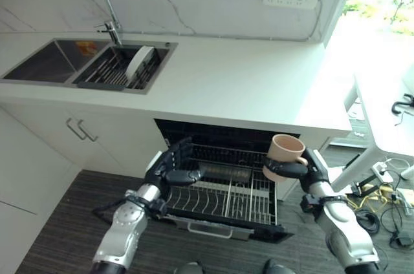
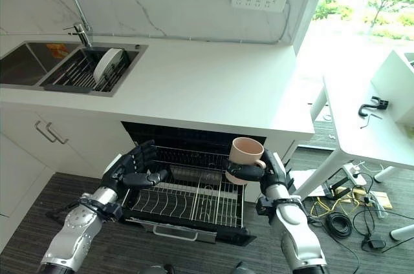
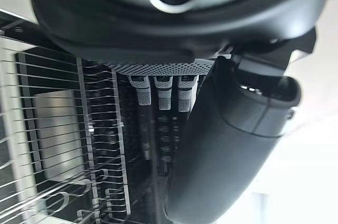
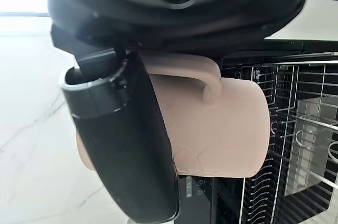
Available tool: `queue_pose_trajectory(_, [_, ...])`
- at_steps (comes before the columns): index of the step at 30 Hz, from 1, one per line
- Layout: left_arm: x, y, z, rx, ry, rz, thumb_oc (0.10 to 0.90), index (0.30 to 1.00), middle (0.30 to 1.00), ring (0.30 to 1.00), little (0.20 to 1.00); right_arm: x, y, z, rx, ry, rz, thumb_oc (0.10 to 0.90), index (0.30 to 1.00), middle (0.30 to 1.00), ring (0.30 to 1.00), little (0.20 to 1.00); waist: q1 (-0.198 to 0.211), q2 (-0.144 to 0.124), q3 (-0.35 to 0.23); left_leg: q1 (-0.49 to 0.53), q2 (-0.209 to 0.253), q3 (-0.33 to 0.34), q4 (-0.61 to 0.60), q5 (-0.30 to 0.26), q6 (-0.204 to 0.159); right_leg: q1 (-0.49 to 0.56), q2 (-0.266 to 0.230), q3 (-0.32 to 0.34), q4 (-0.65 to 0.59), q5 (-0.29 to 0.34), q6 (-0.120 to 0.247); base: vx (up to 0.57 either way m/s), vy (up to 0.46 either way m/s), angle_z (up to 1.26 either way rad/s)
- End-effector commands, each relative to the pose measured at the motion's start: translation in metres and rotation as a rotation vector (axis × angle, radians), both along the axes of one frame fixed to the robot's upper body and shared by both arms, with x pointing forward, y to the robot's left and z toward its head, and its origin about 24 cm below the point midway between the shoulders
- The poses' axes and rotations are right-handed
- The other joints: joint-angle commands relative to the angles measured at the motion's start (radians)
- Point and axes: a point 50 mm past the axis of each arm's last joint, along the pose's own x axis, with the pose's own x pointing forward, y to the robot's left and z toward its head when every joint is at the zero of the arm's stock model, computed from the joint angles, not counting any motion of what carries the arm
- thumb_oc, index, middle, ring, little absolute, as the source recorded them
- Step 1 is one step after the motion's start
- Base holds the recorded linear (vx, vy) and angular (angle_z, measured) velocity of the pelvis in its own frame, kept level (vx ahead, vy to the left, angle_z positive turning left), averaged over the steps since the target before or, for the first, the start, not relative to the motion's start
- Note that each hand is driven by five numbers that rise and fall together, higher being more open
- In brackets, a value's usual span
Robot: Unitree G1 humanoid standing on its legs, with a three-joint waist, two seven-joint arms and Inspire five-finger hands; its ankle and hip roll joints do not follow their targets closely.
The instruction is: Place the dishes in the dishwasher.
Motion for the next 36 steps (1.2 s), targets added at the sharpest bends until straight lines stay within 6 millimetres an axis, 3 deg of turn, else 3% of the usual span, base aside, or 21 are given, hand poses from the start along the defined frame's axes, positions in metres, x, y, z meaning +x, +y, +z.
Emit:
queue_pose_trajectory(1, [0.011, -0.004, 0.026, 0.029, -0.121, -0.024, 0.800, 0.900, 0.900, 0.900, 0.900, 0.016, 0.005, 0.039, -0.018, -0.196, 0.035, 0.400, 0.300, 0.300, 0.300, 0.300, -0.010, -0.004, -0.058, 0.021, -0.009, 0.041, -0.027, -0.058, 0.011, 0.032, -0.004, 0.000, 0.035, -0.135, 0.045, 0.08, -0.004, -0.03])
queue_pose_trajectory(3, [0.011, -0.011, 0.018, 0.022, -0.086, -0.020, 0.800, 0.900, 0.900, 0.900, 0.900, 0.022, 0.010, 0.039, -0.025, -0.187, 0.037, 0.400, 0.300, 0.300, 0.300, 0.300, -0.013, -0.004, 0.005, -0.014, -0.003, 0.040, -0.027, -0.052, 0.010, -0.020, 0.001, 0.014, 0.035, -0.121, 0.047, -0.15, -0.023, -0.02])
queue_pose_trajectory(5, [0.021, -0.015, 0.028, 0.038, -0.133, -0.028, 0.800, 0.900, 0.900, 0.900, 0.900, 0.031, 0.014, 0.049, -0.031, -0.245, 0.037, 0.400, 0.300, 0.300, 0.300, 0.300, -0.010, -0.011, 0.067, -0.075, -0.003, 0.027, -0.027, -0.047, 0.015, -0.091, 0.004, 0.027, 0.035, -0.104, 0.050, -0.45, -0.071, -0.07])
queue_pose_trajectory(7, [0.039, -0.022, 0.049, 0.052, -0.221, -0.032, 0.800, 0.900, 0.900, 0.900, 0.900, 0.050, 0.020, 0.075, -0.079, -0.340, 0.046, 0.400, 0.300, 0.300, 0.300, 0.300, -0.011, -0.015, 0.175, -0.181, -0.020, 0.005, -0.027, -0.035, 0.027, -0.199, 0.024, 0.052, 0.035, -0.083, 0.054, -0.57, -0.033, -0.10])
queue_pose_trajectory(9, [0.048, -0.028, 0.060, 0.046, -0.256, -0.037, 0.800, 0.900, 0.900, 0.900, 0.900, 0.061, 0.023, 0.091, -0.123, -0.380, 0.046, 0.400, 0.300, 0.300, 0.300, 0.300, -0.013, -0.009, 0.224, -0.254, -0.033, -0.004, -0.027, -0.022, 0.033, -0.269, 0.037, 0.078, 0.035, -0.072, 0.053, -0.33, 0.043, 0.00])
queue_pose_trajectory(11, [0.051, -0.033, 0.060, 0.051, -0.242, -0.055, 0.800, 0.900, 0.900, 0.900, 0.900, 0.069, 0.021, 0.092, -0.162, -0.343, 0.037, 0.400, 0.300, 0.300, 0.300, 0.300, -0.013, -0.007, 0.251, -0.295, -0.035, -0.002, -0.027, -0.015, 0.034, -0.313, 0.048, 0.111, 0.035, -0.067, 0.055, -0.10, 0.020, -0.02])
queue_pose_trajectory(18, [0.051, -0.028, 0.062, 0.107, -0.208, -0.134, 0.800, 0.900, 0.900, 0.900, 0.900, 0.078, -0.002, 0.083, -0.218, -0.243, -0.028, 0.400, 0.300, 0.300, 0.300, 0.300, 0.010, -0.003, 0.259, -0.276, -0.015, 0.002, -0.027, -0.005, 0.016, -0.285, 0.035, 0.086, 0.035, -0.060, 0.065, 0.01, -0.040, -0.09])
queue_pose_trajectory(32, [0.056, -0.028, 0.061, 0.101, -0.164, -0.150, 0.800, 0.900, 0.900, 0.900, 0.900, 0.104, -0.031, 0.112, -0.229, -0.186, -0.114, 0.400, 0.300, 0.300, 0.300, 0.300, 0.045, 0.017, 0.255, -0.262, -0.026, -0.029, -0.027, -0.015, 0.005, -0.255, 0.025, 0.067, 0.035, -0.081, 0.050, 0.01, -0.002, 0.04])
queue_pose_trajectory(36, [0.059, -0.027, 0.061, 0.112, -0.150, -0.154, 0.800, 0.900, 0.900, 0.900, 0.900, 0.111, -0.035, 0.108, -0.226, -0.118, -0.116, 0.400, 0.300, 0.300, 0.300, 0.300, 0.060, 0.020, 0.257, -0.268, -0.033, -0.041, -0.027, -0.015, 0.005, -0.255, 0.021, 0.061, 0.035, -0.083, 0.049, 0.00, 0.000, 0.01])
